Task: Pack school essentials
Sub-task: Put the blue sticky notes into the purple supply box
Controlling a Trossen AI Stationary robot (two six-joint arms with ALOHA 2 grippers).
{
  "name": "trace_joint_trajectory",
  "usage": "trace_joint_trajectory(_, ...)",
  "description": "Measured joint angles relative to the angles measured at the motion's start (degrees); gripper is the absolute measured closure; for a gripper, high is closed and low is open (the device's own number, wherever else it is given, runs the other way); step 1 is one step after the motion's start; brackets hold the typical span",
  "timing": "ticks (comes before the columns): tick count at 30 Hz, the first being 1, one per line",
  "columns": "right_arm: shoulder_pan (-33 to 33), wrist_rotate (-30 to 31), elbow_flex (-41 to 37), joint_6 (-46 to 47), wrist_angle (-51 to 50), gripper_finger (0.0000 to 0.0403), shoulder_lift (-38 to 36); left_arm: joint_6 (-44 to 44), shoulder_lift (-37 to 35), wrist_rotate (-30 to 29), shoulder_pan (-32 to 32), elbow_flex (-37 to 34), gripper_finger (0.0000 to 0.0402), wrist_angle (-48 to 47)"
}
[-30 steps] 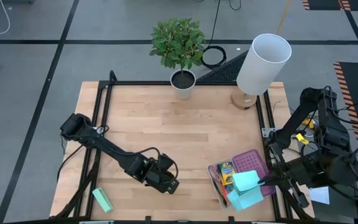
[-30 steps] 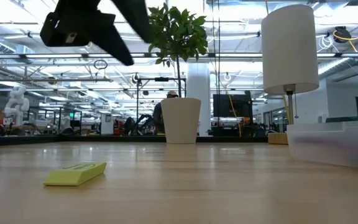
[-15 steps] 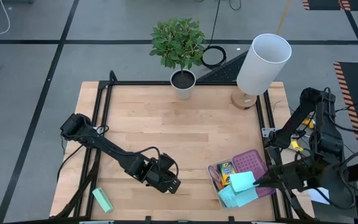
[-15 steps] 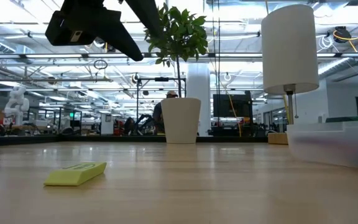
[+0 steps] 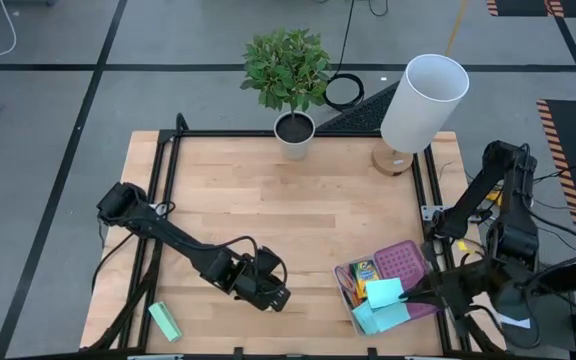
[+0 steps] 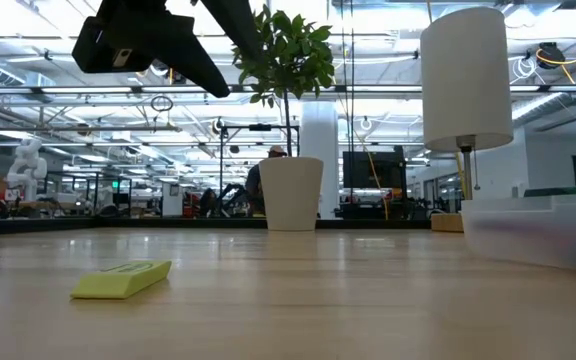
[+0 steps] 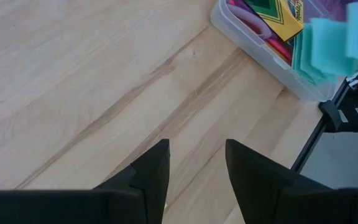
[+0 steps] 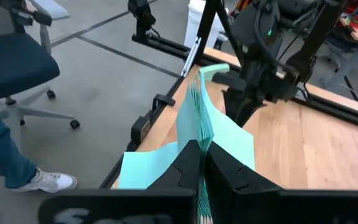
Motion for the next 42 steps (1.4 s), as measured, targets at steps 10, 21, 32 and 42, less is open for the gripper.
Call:
trace_joint_trajectory(10, 0.00, -0.86, -10.57, 0.53, 8.24, 0.0400, -0.04, -0.05, 0.00, -0.07, -0.74, 0.00, 0.0243, 0.00)
trace_joint_trajectory(21, -0.02, -4.78, -25.46, 0.99, 22.35, 0.0394, -0.04, -0.29, 0.00, 1.09, -0.72, 0.00, 0.0243, 0.00)
trace_joint_trajectory(32, -0.02, -9.54, -34.33, 1.07, 30.87, 0.0385, -0.04, -1.61, 0.00, 1.36, -0.69, 0.01, 0.0243, -0.05)
trace_joint_trajectory(42, -0.04, -12.25, -37.65, 4.54, 33.83, 0.0370, -0.04, -1.62, 0.00, 1.40, 0.78, 0.02, 0.0243, -0.11)
